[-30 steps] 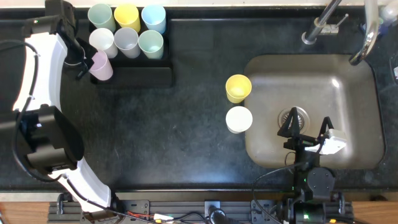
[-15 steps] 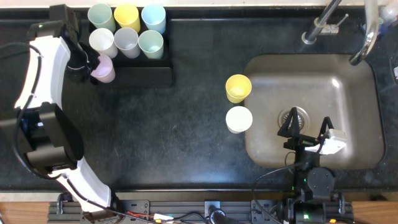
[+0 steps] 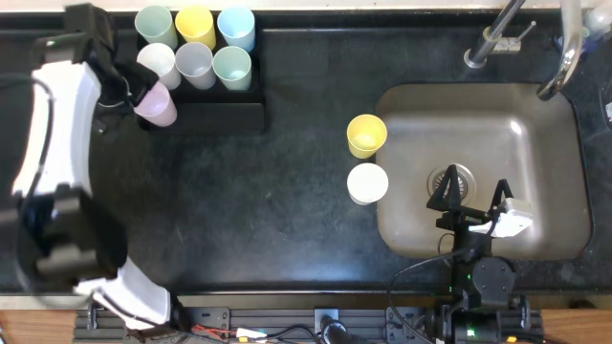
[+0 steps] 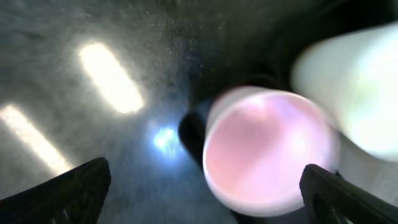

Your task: Store Cups

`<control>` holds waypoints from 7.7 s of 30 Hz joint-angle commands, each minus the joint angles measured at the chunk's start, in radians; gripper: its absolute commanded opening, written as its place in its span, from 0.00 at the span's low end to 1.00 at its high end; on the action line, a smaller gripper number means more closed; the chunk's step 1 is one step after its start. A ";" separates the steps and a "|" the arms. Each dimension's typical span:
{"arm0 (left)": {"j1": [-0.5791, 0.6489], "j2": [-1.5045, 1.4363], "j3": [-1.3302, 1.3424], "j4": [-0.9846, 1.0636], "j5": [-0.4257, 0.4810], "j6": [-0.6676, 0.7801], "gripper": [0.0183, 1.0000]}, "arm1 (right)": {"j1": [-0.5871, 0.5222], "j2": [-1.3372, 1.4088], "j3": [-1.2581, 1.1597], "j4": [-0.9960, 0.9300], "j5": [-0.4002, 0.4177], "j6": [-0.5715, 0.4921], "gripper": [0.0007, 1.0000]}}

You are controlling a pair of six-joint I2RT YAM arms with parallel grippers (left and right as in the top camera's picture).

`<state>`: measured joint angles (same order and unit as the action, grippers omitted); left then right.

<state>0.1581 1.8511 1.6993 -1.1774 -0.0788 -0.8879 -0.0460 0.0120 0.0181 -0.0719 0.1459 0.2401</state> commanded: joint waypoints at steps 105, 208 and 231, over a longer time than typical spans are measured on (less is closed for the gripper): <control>-0.349 -0.190 0.095 -0.101 -0.005 -0.030 0.02 | -0.006 -0.008 -0.014 0.006 0.001 0.007 1.00; -0.221 -0.235 0.085 -0.135 -0.074 0.051 1.00 | -0.006 -0.008 -0.014 0.006 0.001 0.007 1.00; -0.220 -1.726 -1.614 1.405 0.119 0.863 1.00 | -0.006 -0.008 -0.014 0.006 0.001 0.007 1.00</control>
<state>-0.0692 0.1928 0.1707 0.1093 -0.0250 -0.2050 -0.0460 0.0109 0.0181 -0.0711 0.1463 0.2424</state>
